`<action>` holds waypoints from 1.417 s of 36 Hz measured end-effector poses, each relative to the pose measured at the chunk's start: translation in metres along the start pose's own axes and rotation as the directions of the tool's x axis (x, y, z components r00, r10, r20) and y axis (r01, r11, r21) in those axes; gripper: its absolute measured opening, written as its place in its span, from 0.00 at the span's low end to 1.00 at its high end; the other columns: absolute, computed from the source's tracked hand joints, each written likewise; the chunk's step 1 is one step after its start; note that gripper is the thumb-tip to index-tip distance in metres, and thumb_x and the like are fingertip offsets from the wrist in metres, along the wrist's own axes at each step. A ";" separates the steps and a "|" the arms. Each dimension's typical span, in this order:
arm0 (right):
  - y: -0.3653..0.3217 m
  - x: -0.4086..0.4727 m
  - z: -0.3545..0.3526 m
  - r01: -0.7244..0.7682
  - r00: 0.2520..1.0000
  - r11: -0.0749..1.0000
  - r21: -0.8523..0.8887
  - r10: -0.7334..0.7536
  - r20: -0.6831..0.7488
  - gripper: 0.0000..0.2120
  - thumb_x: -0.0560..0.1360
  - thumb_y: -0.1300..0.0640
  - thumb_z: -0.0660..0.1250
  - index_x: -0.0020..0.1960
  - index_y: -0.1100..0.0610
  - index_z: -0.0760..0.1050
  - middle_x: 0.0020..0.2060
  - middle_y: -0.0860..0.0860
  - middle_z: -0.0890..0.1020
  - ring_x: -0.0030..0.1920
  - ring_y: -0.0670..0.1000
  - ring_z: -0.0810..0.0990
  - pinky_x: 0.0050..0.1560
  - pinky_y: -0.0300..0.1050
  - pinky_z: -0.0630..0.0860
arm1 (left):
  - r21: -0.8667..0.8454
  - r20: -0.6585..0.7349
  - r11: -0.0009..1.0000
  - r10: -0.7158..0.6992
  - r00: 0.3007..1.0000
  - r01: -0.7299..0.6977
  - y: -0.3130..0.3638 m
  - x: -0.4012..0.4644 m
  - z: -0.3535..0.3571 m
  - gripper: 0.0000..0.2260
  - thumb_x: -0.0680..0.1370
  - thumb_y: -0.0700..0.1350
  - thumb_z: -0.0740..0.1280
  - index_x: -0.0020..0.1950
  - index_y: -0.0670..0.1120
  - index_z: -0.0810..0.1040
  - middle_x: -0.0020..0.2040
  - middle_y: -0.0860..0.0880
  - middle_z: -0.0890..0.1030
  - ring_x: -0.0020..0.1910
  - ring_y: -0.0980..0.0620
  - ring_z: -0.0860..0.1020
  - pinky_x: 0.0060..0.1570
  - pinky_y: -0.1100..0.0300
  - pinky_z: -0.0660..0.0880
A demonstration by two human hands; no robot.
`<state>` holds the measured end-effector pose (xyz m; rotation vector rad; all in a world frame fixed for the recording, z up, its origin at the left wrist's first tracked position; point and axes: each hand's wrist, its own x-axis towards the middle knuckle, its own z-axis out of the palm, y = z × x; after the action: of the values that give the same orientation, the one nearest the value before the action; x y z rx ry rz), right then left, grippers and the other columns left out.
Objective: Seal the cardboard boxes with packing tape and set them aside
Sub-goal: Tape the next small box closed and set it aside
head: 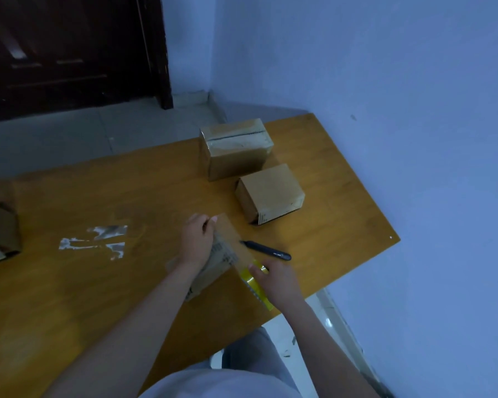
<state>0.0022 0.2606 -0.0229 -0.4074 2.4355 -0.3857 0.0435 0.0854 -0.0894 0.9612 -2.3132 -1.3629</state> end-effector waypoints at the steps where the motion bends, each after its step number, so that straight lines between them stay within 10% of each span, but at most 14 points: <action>1: 0.000 0.001 -0.001 0.005 1.000 1.000 -0.007 -0.006 -0.006 0.22 0.79 0.45 0.60 0.31 0.54 0.62 0.27 0.48 0.67 0.27 0.44 0.66 0.26 0.39 0.58 | -0.007 -0.009 1.000 -0.003 1.000 0.003 0.000 -0.001 -0.001 0.19 0.81 0.43 0.61 0.32 0.44 0.61 0.33 0.49 0.64 0.34 0.52 0.64 0.33 0.66 0.62; 15: -0.003 0.011 0.001 0.024 0.999 1.000 -0.015 -0.025 -0.025 0.19 0.78 0.44 0.60 0.47 0.61 0.77 0.30 0.49 0.73 0.30 0.47 0.72 0.27 0.38 0.63 | 0.012 -0.059 0.998 -0.055 0.997 0.056 0.000 0.000 0.002 0.18 0.81 0.42 0.61 0.32 0.46 0.63 0.34 0.52 0.65 0.33 0.57 0.64 0.32 0.65 0.61; 22: -0.005 0.018 0.014 -0.019 1.000 1.000 0.002 0.019 0.018 0.19 0.79 0.45 0.60 0.33 0.53 0.65 0.29 0.49 0.70 0.32 0.49 0.72 0.27 0.39 0.62 | 0.071 -0.056 0.988 -0.136 0.989 0.140 0.005 0.001 0.000 0.19 0.81 0.42 0.61 0.31 0.48 0.61 0.33 0.52 0.64 0.35 0.52 0.65 0.35 0.59 0.57; 35: -0.013 0.030 0.019 -0.018 1.000 1.000 -0.005 0.018 0.018 0.20 0.79 0.45 0.59 0.59 0.60 0.75 0.49 0.56 0.82 0.49 0.54 0.80 0.43 0.45 0.73 | 0.199 0.083 0.915 -0.372 0.925 0.350 0.009 0.015 -0.020 0.14 0.81 0.47 0.63 0.43 0.37 0.80 0.38 0.42 0.78 0.39 0.44 0.75 0.39 0.53 0.71; 39: -0.013 0.031 0.019 -0.007 1.000 1.000 0.001 0.007 0.017 0.19 0.79 0.45 0.59 0.59 0.59 0.75 0.48 0.56 0.82 0.48 0.54 0.80 0.39 0.42 0.69 | 0.213 0.110 0.877 -0.459 0.882 0.430 0.007 0.014 -0.020 0.13 0.81 0.50 0.62 0.52 0.42 0.82 0.47 0.43 0.81 0.43 0.46 0.78 0.40 0.56 0.73; 43: -0.012 0.032 0.022 -0.007 1.000 1.000 0.028 0.007 0.010 0.18 0.79 0.45 0.60 0.57 0.58 0.76 0.46 0.55 0.82 0.45 0.53 0.80 0.39 0.42 0.71 | 0.165 0.122 0.817 -0.572 0.811 0.552 0.009 0.013 -0.019 0.13 0.80 0.49 0.64 0.40 0.44 0.79 0.35 0.47 0.77 0.32 0.50 0.73 0.37 0.56 0.72; 51: -0.010 0.034 0.024 0.006 1.000 1.000 0.016 -0.006 -0.009 0.20 0.79 0.45 0.59 0.61 0.59 0.74 0.50 0.56 0.82 0.49 0.53 0.80 0.43 0.43 0.74 | -0.051 0.367 0.508 -0.791 0.489 0.860 0.012 0.010 -0.026 0.13 0.80 0.50 0.64 0.47 0.39 0.76 0.40 0.41 0.77 0.35 0.44 0.75 0.34 0.55 0.70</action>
<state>-0.0064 0.2348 -0.0559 -0.4072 2.4393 -0.4100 0.0456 0.0652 -0.0667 2.0955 -1.7652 -2.2056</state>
